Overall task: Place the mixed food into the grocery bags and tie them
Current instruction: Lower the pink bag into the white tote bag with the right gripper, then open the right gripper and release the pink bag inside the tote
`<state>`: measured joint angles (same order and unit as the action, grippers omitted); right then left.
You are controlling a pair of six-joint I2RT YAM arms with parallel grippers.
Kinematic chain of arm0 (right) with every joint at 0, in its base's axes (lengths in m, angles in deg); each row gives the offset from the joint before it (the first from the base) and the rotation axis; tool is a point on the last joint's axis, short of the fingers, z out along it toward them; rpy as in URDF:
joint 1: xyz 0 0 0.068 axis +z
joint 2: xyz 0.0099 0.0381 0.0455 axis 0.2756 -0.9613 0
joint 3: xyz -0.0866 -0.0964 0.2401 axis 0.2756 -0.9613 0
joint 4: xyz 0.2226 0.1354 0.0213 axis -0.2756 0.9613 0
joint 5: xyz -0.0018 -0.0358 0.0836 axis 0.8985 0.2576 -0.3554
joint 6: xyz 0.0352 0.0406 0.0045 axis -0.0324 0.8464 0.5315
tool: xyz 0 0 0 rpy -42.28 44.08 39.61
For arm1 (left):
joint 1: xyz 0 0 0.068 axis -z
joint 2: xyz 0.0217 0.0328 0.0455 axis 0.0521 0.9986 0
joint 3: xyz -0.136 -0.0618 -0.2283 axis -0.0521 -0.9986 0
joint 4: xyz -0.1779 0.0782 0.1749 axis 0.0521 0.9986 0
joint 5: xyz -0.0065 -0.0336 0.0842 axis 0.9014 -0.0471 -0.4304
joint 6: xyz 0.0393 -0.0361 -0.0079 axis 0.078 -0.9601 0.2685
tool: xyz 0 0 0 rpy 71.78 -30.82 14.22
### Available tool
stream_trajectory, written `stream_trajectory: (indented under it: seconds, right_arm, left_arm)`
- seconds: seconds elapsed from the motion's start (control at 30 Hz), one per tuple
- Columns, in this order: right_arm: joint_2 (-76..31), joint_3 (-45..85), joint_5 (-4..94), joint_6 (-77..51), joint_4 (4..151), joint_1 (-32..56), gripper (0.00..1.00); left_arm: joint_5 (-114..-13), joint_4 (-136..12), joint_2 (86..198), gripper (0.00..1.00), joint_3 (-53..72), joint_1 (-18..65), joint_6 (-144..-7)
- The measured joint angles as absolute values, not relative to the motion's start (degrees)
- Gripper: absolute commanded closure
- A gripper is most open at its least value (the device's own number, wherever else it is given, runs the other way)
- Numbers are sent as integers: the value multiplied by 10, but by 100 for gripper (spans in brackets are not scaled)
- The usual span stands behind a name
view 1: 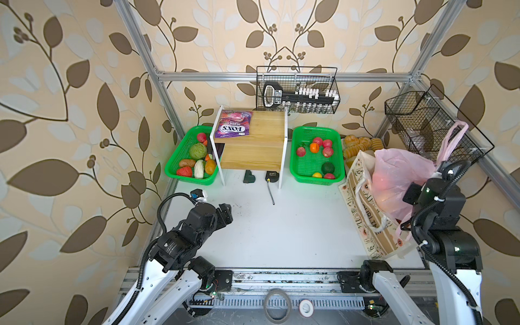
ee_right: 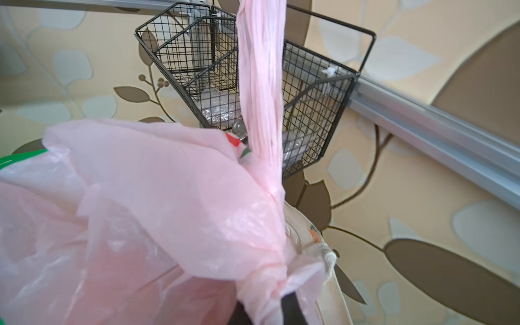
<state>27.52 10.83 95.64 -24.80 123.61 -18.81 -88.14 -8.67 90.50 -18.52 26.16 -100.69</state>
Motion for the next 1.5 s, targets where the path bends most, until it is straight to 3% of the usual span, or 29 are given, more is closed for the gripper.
stream_trajectory:
  seconds: [0.13,0.23,0.37,0.57,0.77,0.97,1.27,1.5]
  right_arm:
    - [299,31,969,-252,1221,-188,99]
    - [284,-7,947,-256,1221,-188,93]
    - [246,-13,916,-255,1221,-181,67]
    - [228,-1,873,-248,1229,-163,56]
    - [221,44,824,-245,1227,-171,64]
    - [155,4,755,-222,1206,-269,78]
    - [139,-80,695,-137,1174,-289,77]
    - [146,-44,695,-126,1192,-278,69]
  left_arm:
    - [-881,-94,913,12,-185,262,-1007]
    - [-881,-96,918,12,-185,262,-1006]
    - [-881,-96,918,12,-185,262,-1006]
    - [-881,-95,912,12,-185,262,-1006]
    - [-881,-96,908,12,-185,262,-1006]
    - [-881,-95,909,11,-185,262,-1006]
    - [-879,-98,913,11,-187,262,-1006]
    - [-877,-99,922,11,-187,262,-1003]
